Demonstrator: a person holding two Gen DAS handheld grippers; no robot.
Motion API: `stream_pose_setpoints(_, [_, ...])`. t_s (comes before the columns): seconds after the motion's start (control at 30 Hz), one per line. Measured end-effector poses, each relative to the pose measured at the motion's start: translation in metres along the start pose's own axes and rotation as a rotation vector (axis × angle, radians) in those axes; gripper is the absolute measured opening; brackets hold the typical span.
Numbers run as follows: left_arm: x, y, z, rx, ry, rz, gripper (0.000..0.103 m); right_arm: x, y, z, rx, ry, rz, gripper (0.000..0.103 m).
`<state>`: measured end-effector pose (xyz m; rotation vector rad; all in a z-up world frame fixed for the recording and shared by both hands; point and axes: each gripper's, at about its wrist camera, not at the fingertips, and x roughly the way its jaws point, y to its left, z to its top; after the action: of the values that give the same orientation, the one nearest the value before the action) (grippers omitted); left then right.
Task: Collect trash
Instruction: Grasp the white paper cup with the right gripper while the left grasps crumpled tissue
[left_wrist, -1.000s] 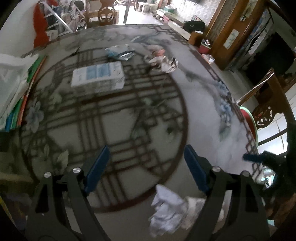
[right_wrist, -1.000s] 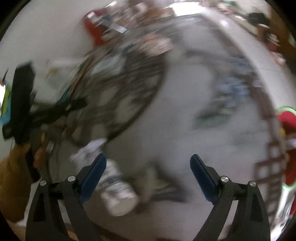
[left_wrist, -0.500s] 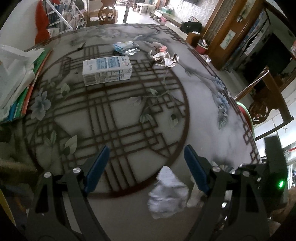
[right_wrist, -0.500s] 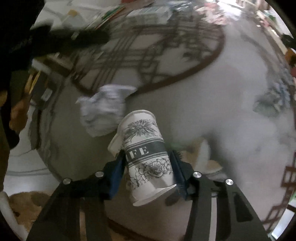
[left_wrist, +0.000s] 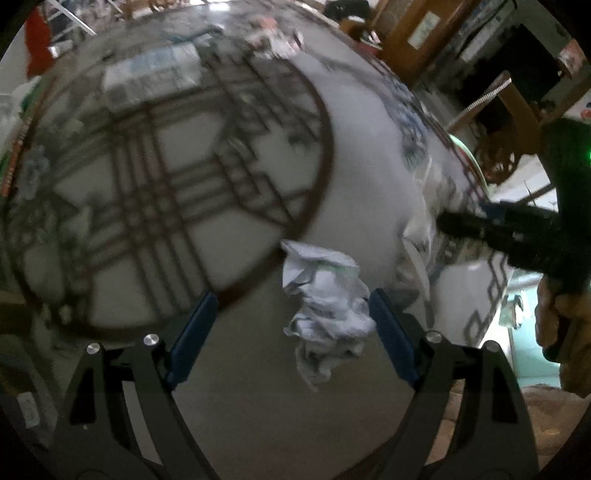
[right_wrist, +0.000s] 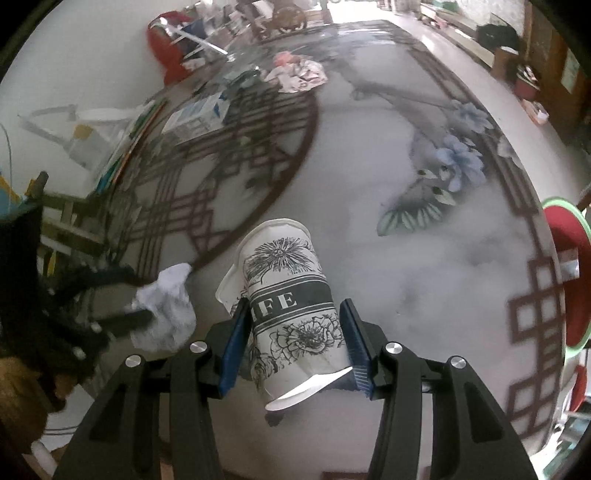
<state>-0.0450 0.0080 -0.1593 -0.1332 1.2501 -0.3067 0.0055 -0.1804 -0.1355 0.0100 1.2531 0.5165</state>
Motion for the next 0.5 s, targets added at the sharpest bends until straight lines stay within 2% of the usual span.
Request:
stream_pose_setpoints(0.2, [0.015,-0.015,-0.003,0.03,0.033,-0.023,0.082,-0.012,-0.007,-0.002,0.018,-0.022,0.007,0.048])
stream_pose_setpoints(0.37, [0.018,-0.021,-0.001,0.037,0.031,-0.034,0.081,-0.015,-0.007,-0.004,0.024,-0.035,0.01,0.048])
stream_pose_setpoints(0.5, [0.018,-0.02,0.004,0.015,0.017,-0.044,0.071,-0.016,-0.01,-0.005,0.036,-0.037,0.006,0.048])
